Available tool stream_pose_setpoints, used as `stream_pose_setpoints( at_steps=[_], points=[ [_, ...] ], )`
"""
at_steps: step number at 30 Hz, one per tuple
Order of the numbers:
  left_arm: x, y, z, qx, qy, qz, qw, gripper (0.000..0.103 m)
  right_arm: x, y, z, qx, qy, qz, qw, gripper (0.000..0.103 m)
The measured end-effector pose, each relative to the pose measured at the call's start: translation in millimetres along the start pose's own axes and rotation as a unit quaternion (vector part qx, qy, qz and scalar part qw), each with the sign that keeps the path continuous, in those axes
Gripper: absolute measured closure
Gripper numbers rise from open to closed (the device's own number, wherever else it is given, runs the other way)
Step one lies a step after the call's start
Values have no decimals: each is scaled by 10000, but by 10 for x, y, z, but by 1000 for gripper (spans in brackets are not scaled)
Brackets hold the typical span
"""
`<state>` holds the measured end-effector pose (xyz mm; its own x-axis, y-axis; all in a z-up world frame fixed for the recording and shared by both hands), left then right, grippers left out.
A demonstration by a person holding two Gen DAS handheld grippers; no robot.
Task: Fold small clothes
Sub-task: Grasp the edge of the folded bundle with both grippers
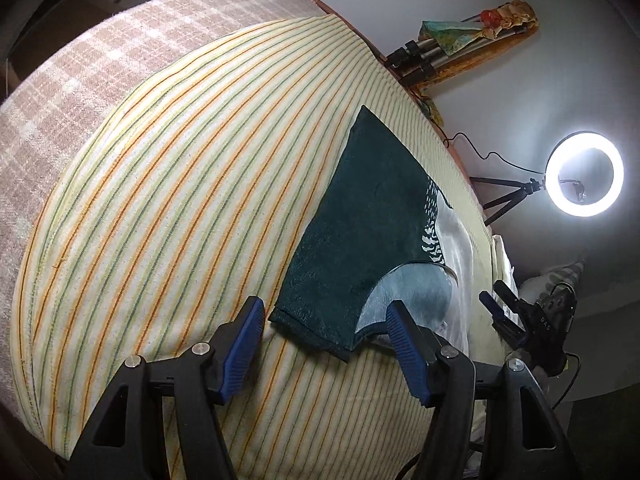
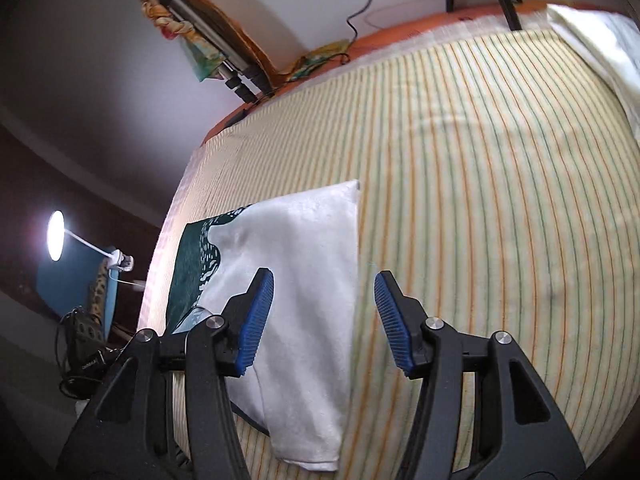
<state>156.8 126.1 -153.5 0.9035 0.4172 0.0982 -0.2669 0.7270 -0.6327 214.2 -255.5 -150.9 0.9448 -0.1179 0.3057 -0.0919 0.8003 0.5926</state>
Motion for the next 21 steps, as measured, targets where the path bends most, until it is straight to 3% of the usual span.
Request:
stream_pose_setpoints(
  at_steps=[2, 5, 10, 14, 17, 20, 21],
  points=[
    [3, -45, -28, 65, -8, -92, 9999, 39, -27, -41, -62, 169, 135, -97, 9997, 47],
    [32, -83, -63, 36, 7, -114, 9999, 39, -73, -89, -191, 460, 326, -288, 9980, 56],
    [103, -70, -107, -96, 17, -17, 10000, 47, -84, -110, -333, 998, 385, -638, 9922, 57],
    [148, -87, -165, -193, 18, 56, 9998, 58, -77, -131, -423, 1371, 345, -873, 9861, 57],
    [182, -142, -238, -98, 39, -50, 9999, 74, -62, -82, -475, 1402, 331, -839, 9860, 59],
    [198, -188, -290, 25, 2, -177, 9998, 92, -59, -27, -524, 1342, 385, -784, 9871, 76],
    [197, -207, -305, 44, -1, -234, 9997, 95, -61, -7, -541, 1291, 424, -748, 9879, 89]
  ],
)
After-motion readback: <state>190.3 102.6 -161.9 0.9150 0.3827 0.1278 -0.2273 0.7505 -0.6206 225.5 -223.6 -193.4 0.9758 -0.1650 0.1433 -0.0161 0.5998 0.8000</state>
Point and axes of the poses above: each gripper's, at about its wrist camera, not at the fingertips, and z roughly against the way its jaws point, y to its left, x to its top, the point moved 2 cm from there along -z, roughly the way its jaws point, and after that the axes turned 4 degrees about y, right-handed, at the moved point
